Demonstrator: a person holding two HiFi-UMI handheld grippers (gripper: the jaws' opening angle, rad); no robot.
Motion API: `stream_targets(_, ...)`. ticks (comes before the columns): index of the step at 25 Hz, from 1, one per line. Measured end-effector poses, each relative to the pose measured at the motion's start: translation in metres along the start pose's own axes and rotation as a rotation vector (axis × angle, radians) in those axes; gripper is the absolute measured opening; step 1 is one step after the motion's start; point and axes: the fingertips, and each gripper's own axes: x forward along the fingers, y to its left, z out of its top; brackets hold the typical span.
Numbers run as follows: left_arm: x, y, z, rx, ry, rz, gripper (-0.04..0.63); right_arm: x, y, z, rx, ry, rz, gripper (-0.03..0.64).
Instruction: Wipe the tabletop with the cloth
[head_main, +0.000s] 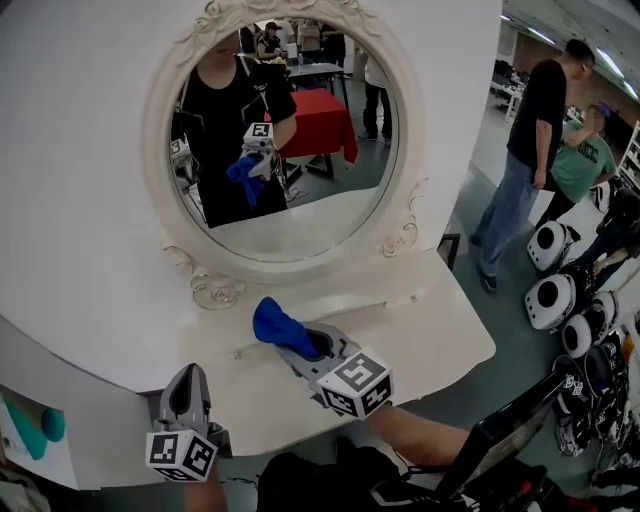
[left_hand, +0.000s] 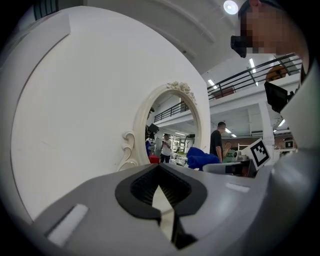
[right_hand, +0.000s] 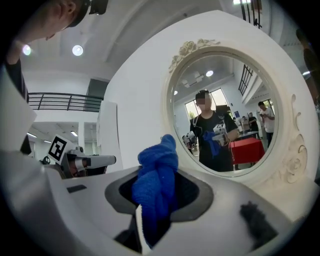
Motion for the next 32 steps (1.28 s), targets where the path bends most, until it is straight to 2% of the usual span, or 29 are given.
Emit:
stream_targets(5, 0.011, 0.024, -0.005, 0.001, 0.032, 0.044, 0.008, 0.042, -0.006, -0.014, 0.012, 0.042, 0.041, 0.132)
stream_targets(15, 0.026, 0.093, -0.024, -0.033, 0.054, 0.035, 0.008, 0.148, 0.006, -0.049, -0.037, 0.151, 0.104, 0.132)
stream_targets(22, 0.037, 0.127, -0.051, -0.067, 0.099, 0.022, 0.008, 0.213, 0.014, -0.091, -0.077, 0.278, 0.122, 0.132)
stream_targets(32, 0.038, 0.158, -0.084, -0.112, 0.154, 0.011, 0.008, 0.277, 0.014, -0.164, -0.266, 0.494, 0.109, 0.132)
